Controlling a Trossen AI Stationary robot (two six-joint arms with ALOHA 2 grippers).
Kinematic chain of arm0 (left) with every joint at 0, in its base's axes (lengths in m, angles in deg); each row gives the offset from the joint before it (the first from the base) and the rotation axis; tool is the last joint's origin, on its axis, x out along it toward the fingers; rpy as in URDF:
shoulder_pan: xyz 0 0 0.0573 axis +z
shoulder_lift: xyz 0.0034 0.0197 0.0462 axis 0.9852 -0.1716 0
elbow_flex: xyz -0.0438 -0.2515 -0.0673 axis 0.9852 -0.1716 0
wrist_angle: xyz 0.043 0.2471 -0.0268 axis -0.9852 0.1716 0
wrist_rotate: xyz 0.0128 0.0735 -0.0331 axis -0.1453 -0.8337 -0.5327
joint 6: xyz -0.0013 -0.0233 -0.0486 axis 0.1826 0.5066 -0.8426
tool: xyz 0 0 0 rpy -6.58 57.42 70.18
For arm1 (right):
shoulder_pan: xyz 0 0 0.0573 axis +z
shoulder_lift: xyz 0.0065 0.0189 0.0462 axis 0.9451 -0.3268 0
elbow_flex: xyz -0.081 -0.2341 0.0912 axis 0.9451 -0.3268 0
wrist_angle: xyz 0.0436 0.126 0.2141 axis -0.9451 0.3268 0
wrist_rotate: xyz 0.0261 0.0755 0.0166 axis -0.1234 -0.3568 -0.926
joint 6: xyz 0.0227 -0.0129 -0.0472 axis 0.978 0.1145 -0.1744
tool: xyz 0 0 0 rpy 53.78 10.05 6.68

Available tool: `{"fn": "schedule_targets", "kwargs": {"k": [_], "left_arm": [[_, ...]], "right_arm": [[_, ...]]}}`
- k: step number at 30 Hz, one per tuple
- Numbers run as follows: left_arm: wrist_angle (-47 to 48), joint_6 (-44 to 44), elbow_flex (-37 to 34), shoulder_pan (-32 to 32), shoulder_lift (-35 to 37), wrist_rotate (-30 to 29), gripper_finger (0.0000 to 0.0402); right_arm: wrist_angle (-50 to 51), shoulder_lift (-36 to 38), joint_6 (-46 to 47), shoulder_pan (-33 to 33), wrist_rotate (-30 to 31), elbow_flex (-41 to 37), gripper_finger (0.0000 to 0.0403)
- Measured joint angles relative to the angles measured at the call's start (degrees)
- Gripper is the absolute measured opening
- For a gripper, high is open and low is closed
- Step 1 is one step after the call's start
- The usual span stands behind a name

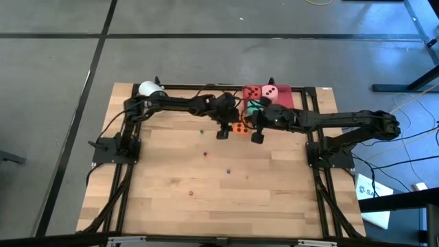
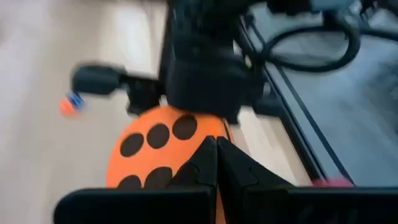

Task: Pick & Place Dice
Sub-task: Put the large orange dice into the red bin

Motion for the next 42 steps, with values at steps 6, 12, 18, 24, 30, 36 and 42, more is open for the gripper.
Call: {"fn": "schedule_targets", "kwargs": {"k": [6, 12, 18, 24, 30, 36, 42], "left_arm": [[1.04, 0.03, 3.66, 2.49, -3.29, 1.39, 0.0151], [9.52, -0.59, 9.19, 4.18, -0.89, 5.69, 0.0136], [-25.89, -0.23, 12.46, 4.36, -0.3, 8.41, 0.0125], [-24.9, -3.14, 12.75, 4.49, -0.55, 9.85, 0.0114], [-3.8, -0.06, 13.27, 4.19, 3.84, 11.41, 0.0101], [8.34, 3.27, 12.8, 2.06, 7.39, 4.17, 0.0093], [16.83, 3.89, 13.05, 1.6, 8.91, 0.39, 0.0098]], "right_arm": [[8.28, -0.37, -0.96, -3.17, 5.68, -0.52, 0.0], [11.45, -0.66, -1.63, -6.66, 5.8, -0.83, 0.0], [6.83, -0.32, -1.91, -7.92, 1.2, -0.15, 0.0], [8.45, 1.2, -0.52, -8.49, 3.91, -0.33, 0.0], [21.41, 5.2, 10.31, -6.46, 4.43, -0.7, 0.0], [14.87, 11.03, 6.59, -4.16, 5.81, -0.5, 0.0], [10.82, 12.22, 4.48, -4.24, -0.5, -0.54, 0.0021]]}}
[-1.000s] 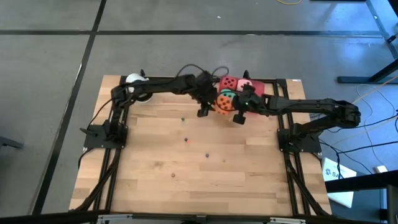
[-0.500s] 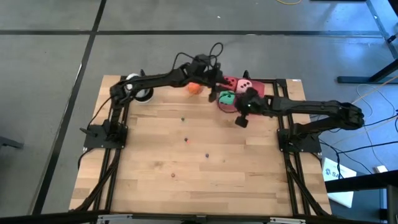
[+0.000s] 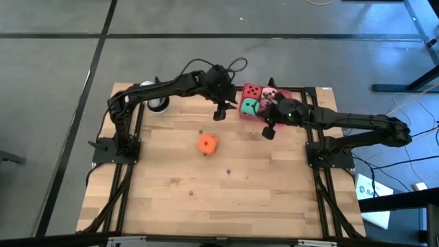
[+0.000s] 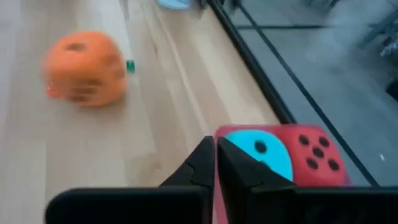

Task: Pick & Place Dice
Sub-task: Put the large orange dice into the red bin

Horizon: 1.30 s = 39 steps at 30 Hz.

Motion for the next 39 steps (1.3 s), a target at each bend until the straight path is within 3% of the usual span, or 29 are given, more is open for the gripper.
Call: {"fn": "schedule_targets", "kwargs": {"k": [6, 16, 22, 27, 30, 35, 39], "left_arm": [[10.76, -3.45, -0.12, -0.45, -0.04, -3.26, 0.0115], [24.01, -10.59, -0.12, -2.27, -0.17, -5.8, 0.0136], [30.22, -13.43, -0.3, -3.36, 1.55, -7.16, 0.0141], [21.55, -14.45, -9.16, -2.94, 11.22, -5.82, 0.0137], [11.97, -17.91, -19.37, -2.11, 20.37, -5.89, 0.0133], [-7.83, -24.03, -39.07, -2.75, 35.81, -5.9, 0.0129], [-21.22, -28.4, -52.23, -4.76, 43.57, -5.75, 0.0132]], "right_arm": [[-2.14, -0.62, -0.09, -0.17, -5.63, -0.01, 0.0073], [-4.61, -4.01, 2.37, -0.31, -7.53, -0.02, 0.022], [-8.74, -4.42, 0.06, -0.29, -11.1, -0.02, 0.0267], [-13.26, -4.4, -1.51, -0.27, -16.53, -0.02, 0.0276], [-17.53, -4.4, -1.65, -0.29, -17.78, -1.06, 0.0276], [-34.55, -4.4, 0.11, -0.29, -17.96, -9.02, 0.0273], [-43.3, -4.42, 3.52, -0.08, -19.9, -12.85, 0.027]]}}
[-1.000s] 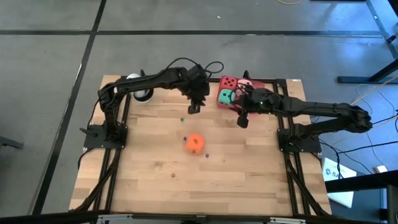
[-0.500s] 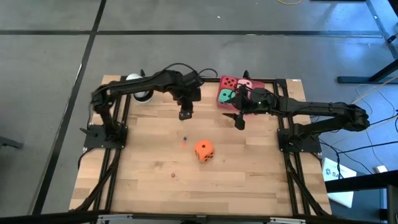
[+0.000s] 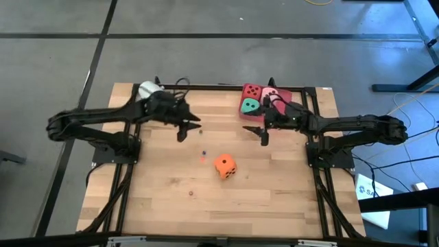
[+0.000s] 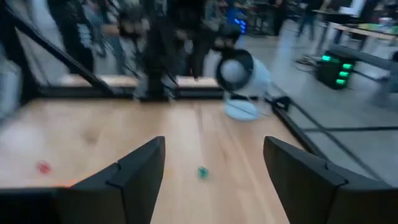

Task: Pick & Place Dice
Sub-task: Put the large orange dice into the red bin

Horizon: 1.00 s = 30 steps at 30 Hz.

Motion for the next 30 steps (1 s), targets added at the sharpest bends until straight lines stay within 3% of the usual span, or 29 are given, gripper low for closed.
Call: {"fn": "schedule_targets", "kwargs": {"k": [8, 13, 20, 23, 30], "left_arm": [[-21.08, -5.66, -14.27, -4.5, 5.15, -0.19, 0.0131], [-28.27, -9.43, -19.32, -7.94, 3.34, -0.92, 0.013], [-30.04, -11.63, -20.0, -13.45, -1.78, -4.72, 0.0128], [-30.72, -12.57, -20.0, -15.78, -4.68, -6.27, 0.0125], [-40.21, -15.44, -19.95, -21.15, -13.14, -6.51, 0.0117]], "right_arm": [[-4.5, -1.6, 2.97, 3.67, -2.48, -0.04, 0.027], [-8.9, -10.31, 3.83, 8.03, -2.52, -0.05, 0.027], [-14.97, -22.23, 6.24, 13.25, -2.31, -0.09, 0.027], [-19.32, -24.78, 7.88, 16.45, -1.54, 0.15, 0.027], [-19.29, -28.1, 8.3, 26.47, 2.66, 5.03, 0.027]]}}
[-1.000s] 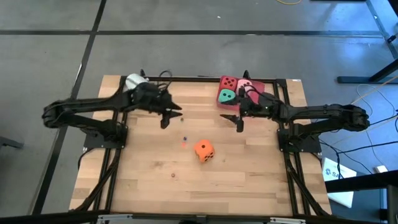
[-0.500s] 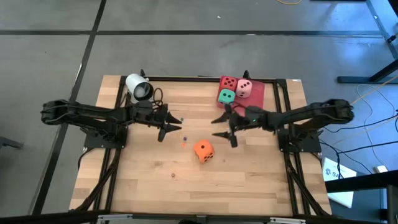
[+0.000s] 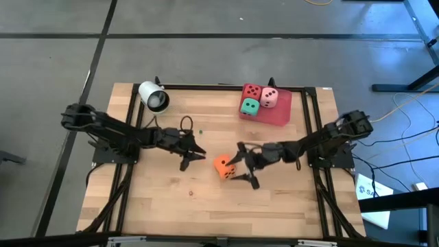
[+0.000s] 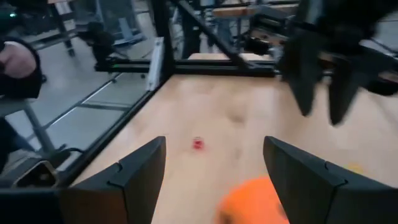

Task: Pick & Place Dice
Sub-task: Put the large orange dice into the red bin

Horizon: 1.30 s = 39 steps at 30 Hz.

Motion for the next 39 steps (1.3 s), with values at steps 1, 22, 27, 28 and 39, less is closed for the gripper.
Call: {"fn": "schedule_targets", "kwargs": {"k": [1, 22, 27, 28, 39], "left_arm": [[-1.06, -0.26, 0.0, -0.65, -1.22, -0.17, 0.0116], [-6.43, -2.61, 0.0, -5.59, -6.38, -1.7, 0.01], [-5.4, -2.97, 0.0, -5.99, -6.38, -4.39, 0.01], [-4.92, -3.25, 0.0, -6.01, -6.38, -4.34, 0.01], [5.88, -6.06, 0.02, -6.01, -0.52, -1.37, 0.009]], "right_arm": [[0.0, -1.11, 0.14, 1.06, 0.87, 0.84, 0.027], [1.37, -20.8, 15.21, 7.13, 7.52, 9.0, 0.0012], [1.26, -20.33, 15.24, 7.29, 8.84, 9.0, 0.0008], [1.2, -20.23, 15.13, 7.27, 9.46, 9.0, 0.0009], [-1.25, -20.21, 12.0, 7.02, 10.06, 9.0, 0.0011]]}}
